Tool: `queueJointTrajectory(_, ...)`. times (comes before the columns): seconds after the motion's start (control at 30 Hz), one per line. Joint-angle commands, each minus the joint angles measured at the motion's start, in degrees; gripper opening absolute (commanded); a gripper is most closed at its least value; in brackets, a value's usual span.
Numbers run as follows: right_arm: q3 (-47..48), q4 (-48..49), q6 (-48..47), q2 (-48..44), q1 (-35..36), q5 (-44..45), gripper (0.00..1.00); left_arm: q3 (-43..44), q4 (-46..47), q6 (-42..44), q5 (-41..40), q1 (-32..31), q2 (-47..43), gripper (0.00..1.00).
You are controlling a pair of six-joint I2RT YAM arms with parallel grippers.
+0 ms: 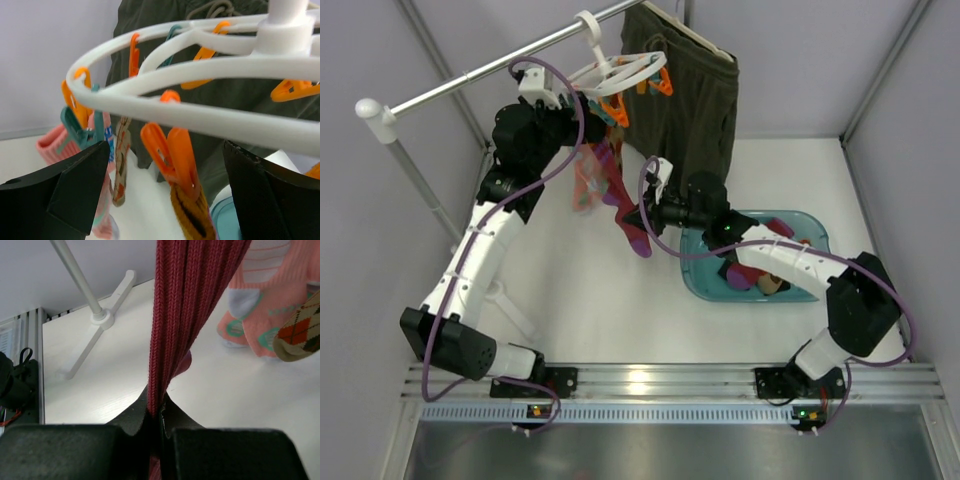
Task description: Remove the socks clipped to the hanger
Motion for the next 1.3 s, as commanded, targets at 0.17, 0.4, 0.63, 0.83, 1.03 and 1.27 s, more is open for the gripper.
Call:
queueJointTrajectory(0.17,5.9,-1.3,0.4,1.6,-0.4,5.3,0.0,-6.2,3.4,-2.0,-3.4,0.4,-9.5,0.98)
queueJointTrajectory(0.4,7.3,-2.1,0.5,1.9,-0.4,4.7,0.0,-6.1,3.4,-0.6,-4.0,0.4,-11.6,0.85)
queueJointTrajectory(0.63,8.2,-3.0,0.2,2.1,-0.4,0.5,0.0,-5.5,3.4,-2.1,-2.3,1.2,-8.6,0.61)
queueJointTrajectory(0.83,8.1,-3.6,-1.0,1.4,-0.4,-3.1,0.0,-6.1,3.5,-2.5,-1.7,2.1,-7.7,0.49)
queueJointTrajectory(1.03,8.5,-3.9,-1.4,1.8,-0.7,-6.4,0.0,-4.6,6.1,-2.5,5.0,5.4,-5.3,0.51)
queueJointTrajectory(1.27,9.9,-5.3,-2.6,3.0,-0.8,-8.0,0.0,-4.6,9.8,-4.8,12.8,6.5,-2.7,0.5)
